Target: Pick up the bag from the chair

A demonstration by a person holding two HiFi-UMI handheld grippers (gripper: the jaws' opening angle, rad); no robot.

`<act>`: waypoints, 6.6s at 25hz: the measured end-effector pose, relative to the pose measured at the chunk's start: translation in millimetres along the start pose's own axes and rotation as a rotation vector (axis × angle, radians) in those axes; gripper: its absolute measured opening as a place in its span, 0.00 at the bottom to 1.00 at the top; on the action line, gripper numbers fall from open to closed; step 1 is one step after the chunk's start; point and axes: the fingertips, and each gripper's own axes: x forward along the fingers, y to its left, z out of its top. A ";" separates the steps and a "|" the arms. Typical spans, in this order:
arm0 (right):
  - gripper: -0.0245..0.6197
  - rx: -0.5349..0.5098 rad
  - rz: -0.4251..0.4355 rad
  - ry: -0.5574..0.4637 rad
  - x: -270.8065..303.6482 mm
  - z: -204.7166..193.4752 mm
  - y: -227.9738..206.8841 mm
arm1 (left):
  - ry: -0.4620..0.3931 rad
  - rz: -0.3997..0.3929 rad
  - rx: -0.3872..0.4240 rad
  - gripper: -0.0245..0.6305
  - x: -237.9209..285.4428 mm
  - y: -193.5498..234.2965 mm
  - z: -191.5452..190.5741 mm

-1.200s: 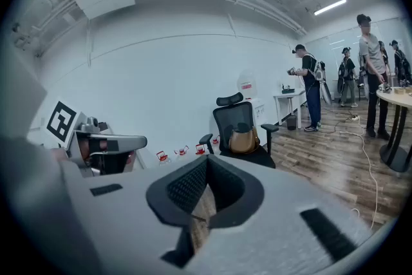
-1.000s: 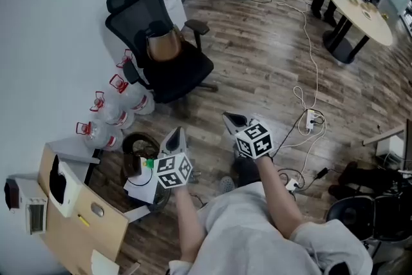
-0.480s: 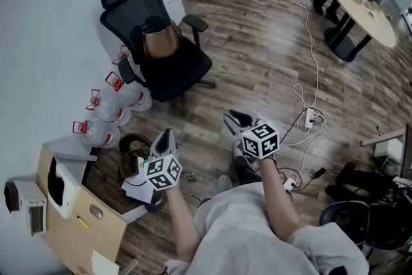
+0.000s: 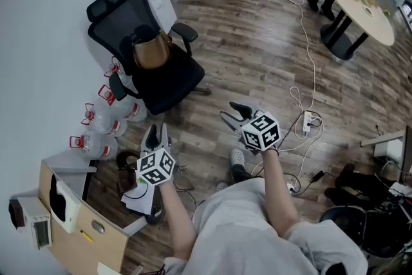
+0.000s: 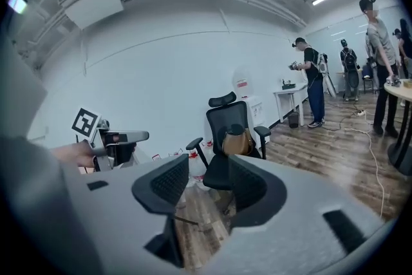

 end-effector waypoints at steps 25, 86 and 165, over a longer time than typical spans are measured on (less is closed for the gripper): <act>0.72 -0.014 0.190 -0.016 104.6 57.8 -100.2 | 0.016 0.249 0.047 0.29 106.7 31.5 37.3; 0.68 0.096 0.106 0.345 693.2 73.8 -242.1 | 0.228 0.051 -0.227 0.32 597.0 379.6 17.8; 0.60 0.155 0.130 0.343 858.2 -96.0 -336.7 | 0.140 -0.069 -0.353 0.40 774.0 467.8 -167.8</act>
